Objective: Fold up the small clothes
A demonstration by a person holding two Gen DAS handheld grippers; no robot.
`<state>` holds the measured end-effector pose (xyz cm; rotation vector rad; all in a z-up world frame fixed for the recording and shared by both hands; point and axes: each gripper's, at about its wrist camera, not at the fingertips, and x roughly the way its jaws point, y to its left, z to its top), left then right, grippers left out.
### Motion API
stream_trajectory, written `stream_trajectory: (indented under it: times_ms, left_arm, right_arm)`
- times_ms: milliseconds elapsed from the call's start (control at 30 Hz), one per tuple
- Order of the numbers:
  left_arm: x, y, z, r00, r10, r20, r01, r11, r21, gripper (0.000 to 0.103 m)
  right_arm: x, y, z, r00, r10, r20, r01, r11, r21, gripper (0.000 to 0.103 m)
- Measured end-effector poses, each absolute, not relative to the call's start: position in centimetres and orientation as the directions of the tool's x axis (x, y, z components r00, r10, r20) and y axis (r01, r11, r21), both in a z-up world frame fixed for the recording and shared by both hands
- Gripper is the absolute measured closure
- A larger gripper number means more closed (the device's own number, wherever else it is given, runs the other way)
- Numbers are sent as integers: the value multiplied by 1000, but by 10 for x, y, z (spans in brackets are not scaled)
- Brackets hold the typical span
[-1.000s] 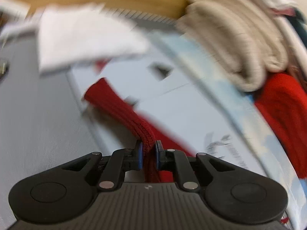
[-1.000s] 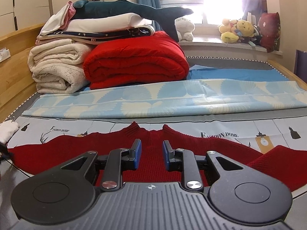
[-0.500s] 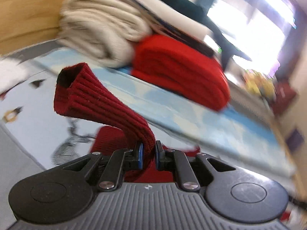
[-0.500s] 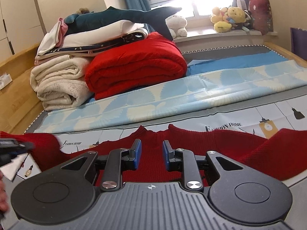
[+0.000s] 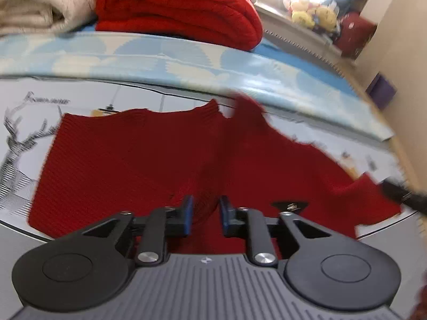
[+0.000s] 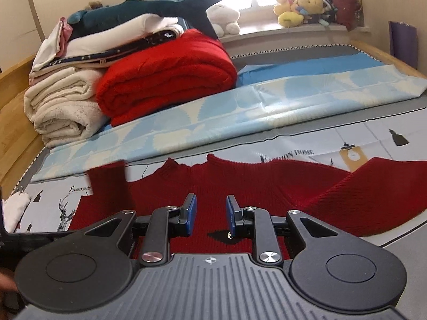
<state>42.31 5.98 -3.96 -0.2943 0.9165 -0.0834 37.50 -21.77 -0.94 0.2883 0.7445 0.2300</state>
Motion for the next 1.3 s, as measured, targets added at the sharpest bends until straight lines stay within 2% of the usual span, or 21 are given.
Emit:
stream_trajectory:
  times_ms: [33,100,367,433,500,600,700,800,1000,1100,1200,1300]
  left_arm:
    - [423,63,-36,615,-212,-759,-51,951,-306,65]
    - [422,75,-28,640,-205,-740,-58,948,-313,61]
    - [424,146,-28,619,-4,-785,-336,903,-270,62]
    - [421,161,-26,612,9,-790,-368,888,-275,62]
    - [423,164,-23,615,7,-788,-373,884,-283,62]
    - [425,165,-19,624,2,-782,-361,888,-286,62]
    - [424,162,-18,626,-6,-780,-351,890,-289,62]
    - [423,161,-19,621,-7,-784,-354,890,-288,62]
    - [425,161,-22,615,-19,-789,-354,887,-297,62]
    - [426,160,-21,617,-24,-787,-349,887,-301,62]
    - [427,162,-20,623,-24,-782,-350,886,-306,62]
    - [428,162,-20,621,-20,-784,-354,885,-303,62]
  right_arm:
    - [377,-214,-11,709,308,-634,-108,936,334,78]
    - [380,-207,-13,703,317,-637,-117,935,336,78]
    - [393,-191,-22,673,348,-653,-98,917,388,78]
    - [396,-187,-29,651,358,-669,-90,912,400,78]
    - [400,-182,-45,593,382,-708,-80,904,420,77]
    - [403,-174,-78,466,414,-782,-18,888,459,69]
    - [404,-165,-108,363,407,-838,39,892,450,68]
    - [403,-160,-126,312,411,-857,84,886,456,67]
    - [393,-139,-131,310,402,-861,47,898,437,65]
    - [390,-139,-129,335,377,-864,35,911,411,83]
    - [389,-138,-120,374,371,-850,19,913,407,91]
    - [392,-143,-101,442,383,-811,2,904,428,93]
